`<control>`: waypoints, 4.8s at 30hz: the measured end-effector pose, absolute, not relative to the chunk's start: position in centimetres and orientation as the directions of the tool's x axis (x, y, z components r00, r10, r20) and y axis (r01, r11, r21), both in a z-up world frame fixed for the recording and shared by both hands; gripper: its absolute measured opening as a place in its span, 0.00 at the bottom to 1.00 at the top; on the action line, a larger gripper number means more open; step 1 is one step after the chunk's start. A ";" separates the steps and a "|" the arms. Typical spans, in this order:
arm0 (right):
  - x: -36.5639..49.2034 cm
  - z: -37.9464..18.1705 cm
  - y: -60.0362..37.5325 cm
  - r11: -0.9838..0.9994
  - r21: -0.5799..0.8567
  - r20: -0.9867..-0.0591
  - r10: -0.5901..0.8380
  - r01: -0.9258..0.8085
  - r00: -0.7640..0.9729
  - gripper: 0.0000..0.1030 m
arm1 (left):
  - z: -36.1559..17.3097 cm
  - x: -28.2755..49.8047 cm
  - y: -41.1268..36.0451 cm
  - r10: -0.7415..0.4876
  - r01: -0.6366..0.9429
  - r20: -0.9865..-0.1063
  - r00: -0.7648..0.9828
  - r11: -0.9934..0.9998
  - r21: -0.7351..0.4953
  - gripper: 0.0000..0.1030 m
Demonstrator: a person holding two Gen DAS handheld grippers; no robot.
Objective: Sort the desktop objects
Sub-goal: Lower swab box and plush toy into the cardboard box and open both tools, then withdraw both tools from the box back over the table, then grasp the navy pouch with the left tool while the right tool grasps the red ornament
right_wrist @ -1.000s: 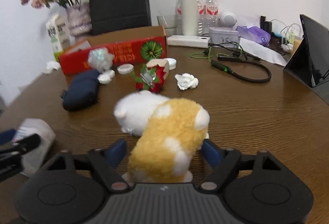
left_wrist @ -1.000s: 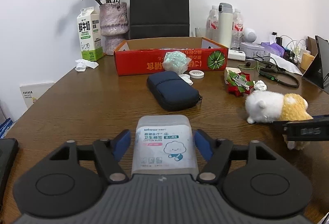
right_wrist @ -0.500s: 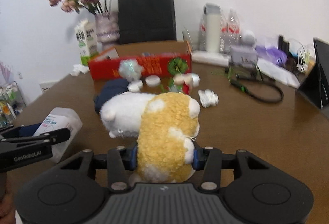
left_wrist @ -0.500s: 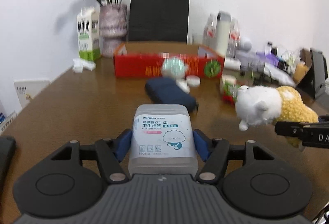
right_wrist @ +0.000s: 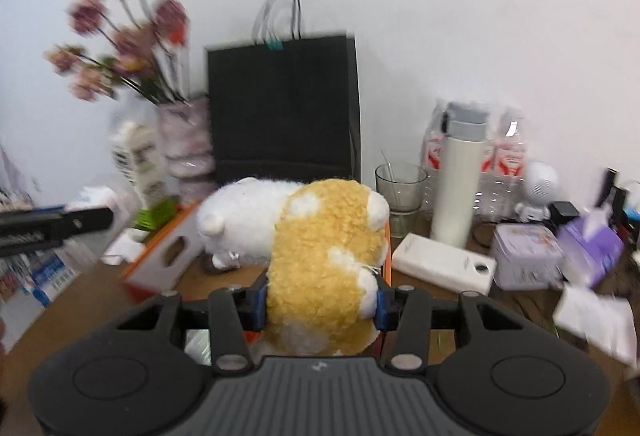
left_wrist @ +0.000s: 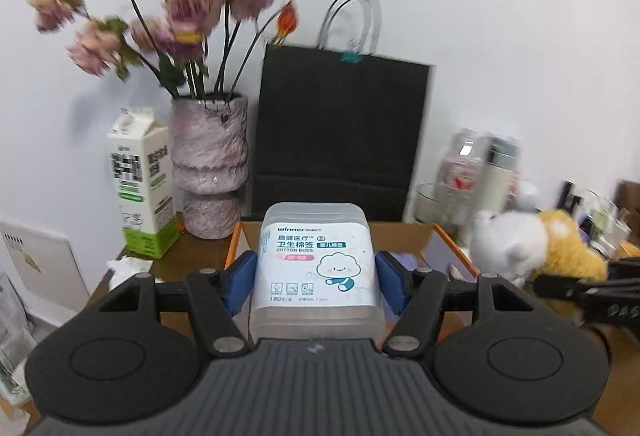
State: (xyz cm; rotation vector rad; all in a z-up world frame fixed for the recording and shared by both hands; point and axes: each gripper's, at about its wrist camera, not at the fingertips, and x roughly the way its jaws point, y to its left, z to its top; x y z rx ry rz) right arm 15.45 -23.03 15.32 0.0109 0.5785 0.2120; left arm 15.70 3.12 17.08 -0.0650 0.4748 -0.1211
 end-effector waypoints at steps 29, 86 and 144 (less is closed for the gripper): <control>37.2 10.1 -19.5 0.992 0.025 -0.810 0.091 -0.120 0.579 0.70 | 11.9 33.7 4.0 -0.051 0.018 -0.737 0.674 0.998 -0.053 0.94; -16.5 1.7 -20.0 0.978 0.001 -0.470 0.186 -0.211 0.863 0.80 | 2.7 -15.8 0.0 0.009 -0.009 -0.454 0.891 1.000 0.004 1.00; -15.1 3.7 -18.4 0.958 0.096 -0.528 0.279 -0.270 0.802 0.37 | 6.1 -15.8 0.4 -0.131 0.113 -0.481 0.867 0.991 -0.067 0.62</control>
